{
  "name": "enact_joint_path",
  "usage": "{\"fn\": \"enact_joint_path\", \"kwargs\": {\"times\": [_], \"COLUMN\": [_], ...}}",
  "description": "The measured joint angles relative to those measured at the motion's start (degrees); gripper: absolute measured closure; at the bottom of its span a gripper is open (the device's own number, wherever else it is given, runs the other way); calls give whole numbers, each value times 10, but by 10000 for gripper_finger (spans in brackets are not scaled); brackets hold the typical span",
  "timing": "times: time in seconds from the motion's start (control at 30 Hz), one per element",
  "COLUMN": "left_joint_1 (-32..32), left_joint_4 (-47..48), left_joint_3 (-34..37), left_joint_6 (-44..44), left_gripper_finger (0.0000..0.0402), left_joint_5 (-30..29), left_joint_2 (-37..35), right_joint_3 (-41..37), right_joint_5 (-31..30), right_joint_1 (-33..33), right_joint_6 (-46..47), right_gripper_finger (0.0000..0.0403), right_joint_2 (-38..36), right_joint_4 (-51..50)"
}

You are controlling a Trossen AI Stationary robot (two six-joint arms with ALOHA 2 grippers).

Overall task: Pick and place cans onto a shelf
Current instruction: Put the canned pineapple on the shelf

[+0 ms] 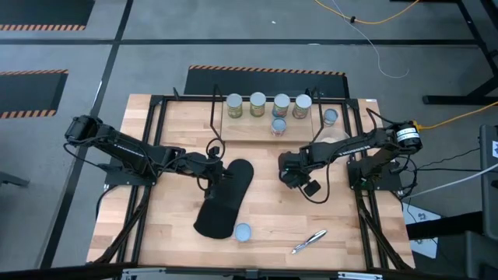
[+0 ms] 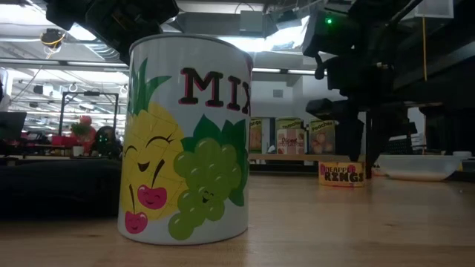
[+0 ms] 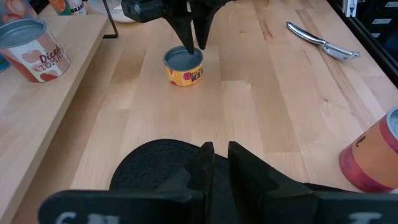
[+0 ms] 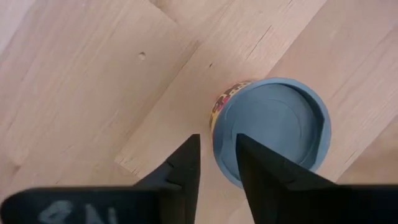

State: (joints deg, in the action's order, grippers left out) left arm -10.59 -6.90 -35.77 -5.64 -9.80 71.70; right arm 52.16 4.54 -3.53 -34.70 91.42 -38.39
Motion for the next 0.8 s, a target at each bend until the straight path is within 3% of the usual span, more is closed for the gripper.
{"fn": "enact_joint_path", "kwargs": {"times": [0.33, 0.5, 0.8], "left_joint_1": [0, 0, 0], "left_joint_4": [0, 0, 2], "left_joint_3": [0, 0, 0], "left_joint_6": [0, 0, 0], "left_gripper_finger": [360, 360, 360], "left_joint_5": [0, 0, 0], "left_joint_2": [0, 0, 0], "right_joint_3": [50, 87, 75], "right_joint_5": [0, 1, -6], "right_joint_1": [0, 0, 0], "right_joint_6": [134, 273, 514], "right_gripper_finger": [293, 293, 292], "right_joint_2": [0, 0, 10], "right_joint_4": [-9, 3, 47]}}
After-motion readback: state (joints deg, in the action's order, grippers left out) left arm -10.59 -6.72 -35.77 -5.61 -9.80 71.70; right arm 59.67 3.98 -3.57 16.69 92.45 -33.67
